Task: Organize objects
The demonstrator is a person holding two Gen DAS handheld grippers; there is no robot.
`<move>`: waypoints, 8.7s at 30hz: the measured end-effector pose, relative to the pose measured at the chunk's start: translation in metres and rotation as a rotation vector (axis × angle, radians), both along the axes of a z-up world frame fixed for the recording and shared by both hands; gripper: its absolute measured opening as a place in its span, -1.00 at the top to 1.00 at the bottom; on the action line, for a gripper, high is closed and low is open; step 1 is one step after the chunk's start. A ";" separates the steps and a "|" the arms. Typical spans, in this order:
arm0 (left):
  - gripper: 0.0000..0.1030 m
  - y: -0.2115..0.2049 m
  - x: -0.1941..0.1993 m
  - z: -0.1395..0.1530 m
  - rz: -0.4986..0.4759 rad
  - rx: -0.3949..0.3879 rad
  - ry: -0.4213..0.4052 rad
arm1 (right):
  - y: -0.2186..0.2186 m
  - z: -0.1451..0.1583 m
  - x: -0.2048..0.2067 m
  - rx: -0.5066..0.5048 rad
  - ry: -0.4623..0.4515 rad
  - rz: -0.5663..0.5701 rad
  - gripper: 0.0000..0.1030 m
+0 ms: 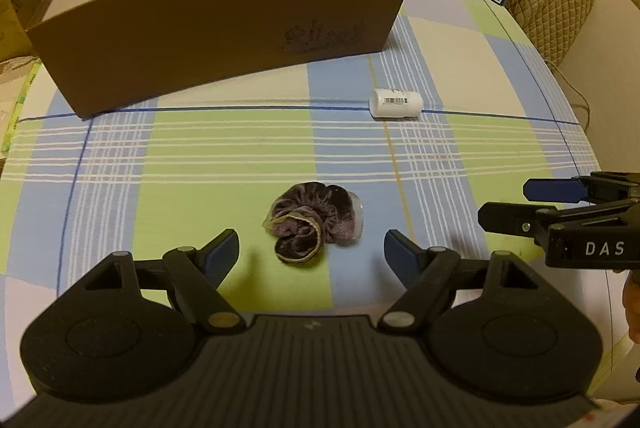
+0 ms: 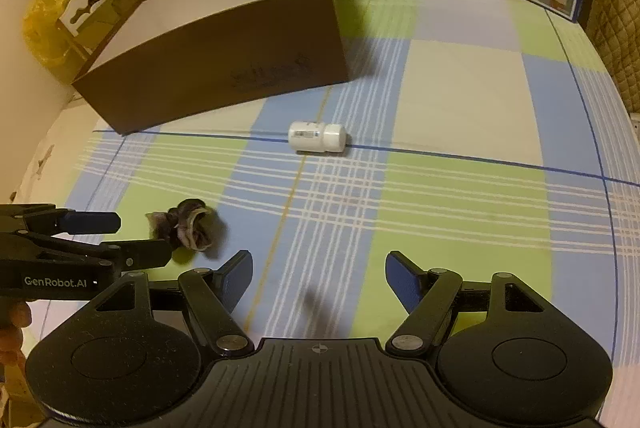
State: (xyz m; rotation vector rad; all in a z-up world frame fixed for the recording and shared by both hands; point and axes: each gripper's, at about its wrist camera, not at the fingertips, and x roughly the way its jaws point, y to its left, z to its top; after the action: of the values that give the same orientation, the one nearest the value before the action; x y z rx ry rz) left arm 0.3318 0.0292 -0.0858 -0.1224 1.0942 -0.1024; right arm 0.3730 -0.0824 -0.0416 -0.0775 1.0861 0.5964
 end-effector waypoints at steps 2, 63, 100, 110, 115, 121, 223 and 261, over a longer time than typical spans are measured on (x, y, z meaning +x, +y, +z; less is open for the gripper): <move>-0.50 -0.002 0.002 -0.004 -0.001 -0.009 0.002 | -0.002 -0.002 0.001 -0.003 0.004 -0.005 -0.37; 0.50 0.089 0.039 -0.022 0.202 0.182 -0.046 | 0.079 -0.046 0.089 -0.029 -0.080 -0.021 0.01; 0.50 0.095 0.035 0.055 0.186 0.123 -0.200 | 0.104 0.038 0.069 0.214 -0.112 0.144 0.15; 0.50 0.110 0.105 0.088 0.170 0.159 -0.291 | 0.157 0.077 0.116 0.300 -0.171 0.176 0.15; 0.50 0.122 0.141 0.085 0.164 0.171 -0.283 | 0.179 0.074 0.144 0.295 -0.164 0.161 0.15; 0.50 0.133 0.177 0.076 0.156 0.176 -0.266 | 0.198 0.064 0.173 0.286 -0.145 0.136 0.15; -0.98 0.063 -0.067 0.136 0.335 0.123 -0.352 | 0.038 0.117 -0.011 0.211 -0.241 0.093 -0.60; -0.98 -0.048 -0.207 0.123 0.331 0.123 -0.297 | -0.063 0.108 -0.137 0.163 -0.225 0.201 -0.60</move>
State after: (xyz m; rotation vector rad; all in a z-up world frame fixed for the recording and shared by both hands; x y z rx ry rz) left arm 0.1251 -0.0186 0.0370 -0.1704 0.7698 0.2372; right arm 0.2361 -0.1450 0.0660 -0.1099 0.8139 0.8350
